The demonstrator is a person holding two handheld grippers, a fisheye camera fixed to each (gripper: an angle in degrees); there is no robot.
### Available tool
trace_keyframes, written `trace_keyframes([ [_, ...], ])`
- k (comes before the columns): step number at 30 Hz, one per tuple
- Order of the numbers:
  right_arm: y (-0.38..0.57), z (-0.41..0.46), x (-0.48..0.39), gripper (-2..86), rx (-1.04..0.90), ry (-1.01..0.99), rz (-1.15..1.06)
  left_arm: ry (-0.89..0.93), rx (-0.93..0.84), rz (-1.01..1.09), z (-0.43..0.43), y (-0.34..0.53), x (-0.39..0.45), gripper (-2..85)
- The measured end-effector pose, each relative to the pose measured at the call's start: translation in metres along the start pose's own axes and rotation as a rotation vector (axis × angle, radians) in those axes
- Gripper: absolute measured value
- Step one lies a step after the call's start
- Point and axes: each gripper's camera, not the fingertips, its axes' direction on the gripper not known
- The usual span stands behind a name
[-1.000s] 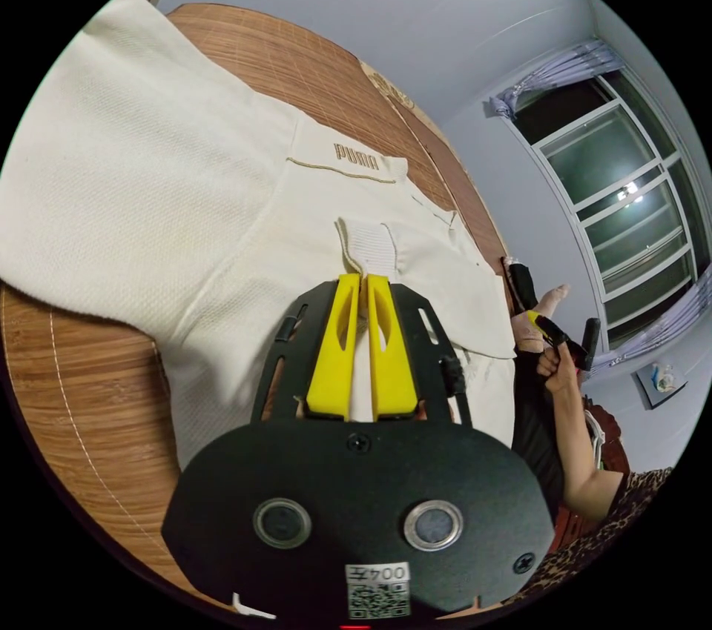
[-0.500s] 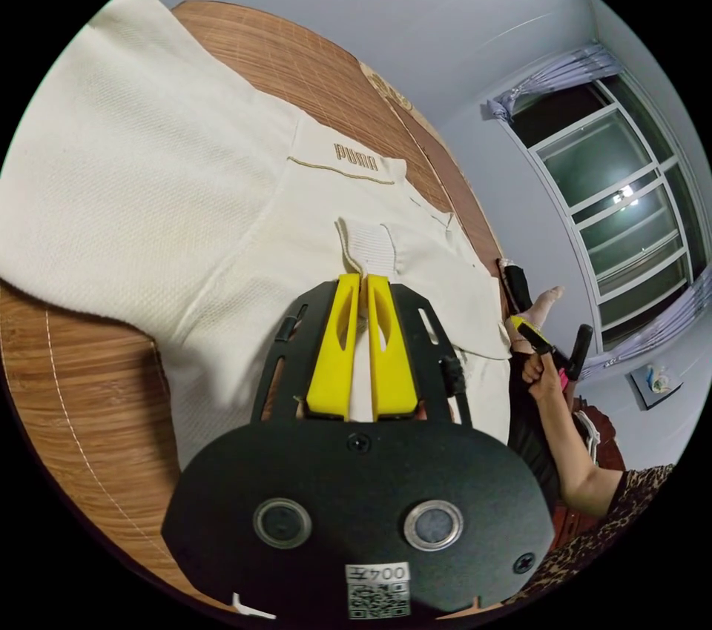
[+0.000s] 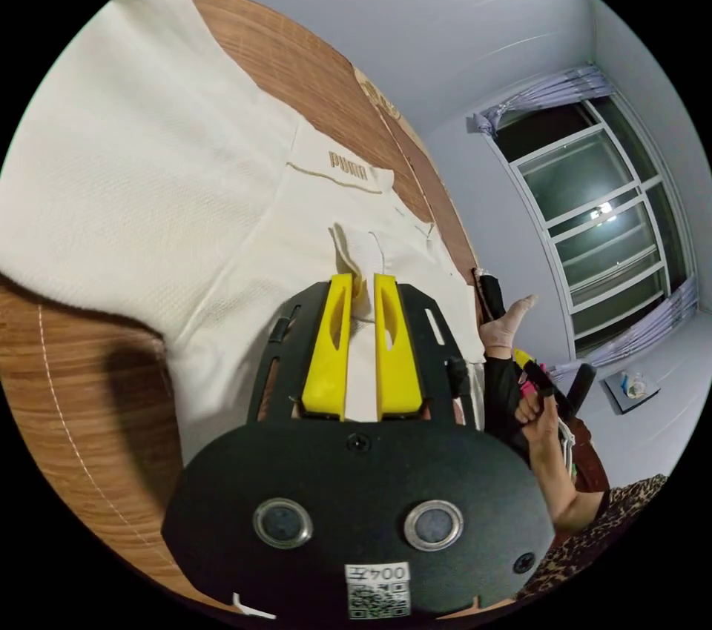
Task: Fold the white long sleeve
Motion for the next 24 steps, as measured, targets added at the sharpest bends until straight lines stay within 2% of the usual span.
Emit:
trace_keyframes([
  [5, 0.038, 0.039, -0.071, 5.9, -0.119, -0.007, -0.052, 0.155, 0.071, 0.000, -0.092, 0.003, 0.008, 1.8],
  [7, 0.044, 0.063, -0.096, 5.3, -0.161, 0.033, -0.099, 0.233, 0.136, -0.008, -0.159, 0.002, 0.004, 2.3],
  [11, 0.046, 0.095, -0.111, 4.6, -0.227, 0.098, -0.144, 0.196, 0.288, -0.066, -0.278, 0.002, -0.032, 3.6],
  [14, 0.051, 0.105, -0.110, 4.0, -0.198, 0.072, -0.126, 0.134, 0.434, -0.219, -0.369, 0.011, -0.098, 5.4],
  [16, 0.051, 0.108, -0.105, 4.0, -0.194, 0.023, -0.095, 0.167, 0.498, -0.413, -0.413, 0.023, -0.165, 6.9],
  [19, 0.051, 0.112, -0.101, 4.2, -0.191, -0.037, -0.072, 0.258, 0.516, -0.621, -0.432, 0.036, -0.236, 8.9],
  [24, 0.052, 0.119, -0.108, 4.3, -0.187, -0.022, -0.082, 0.289, 0.397, -0.727, -0.428, 0.014, -0.284, 11.7],
])
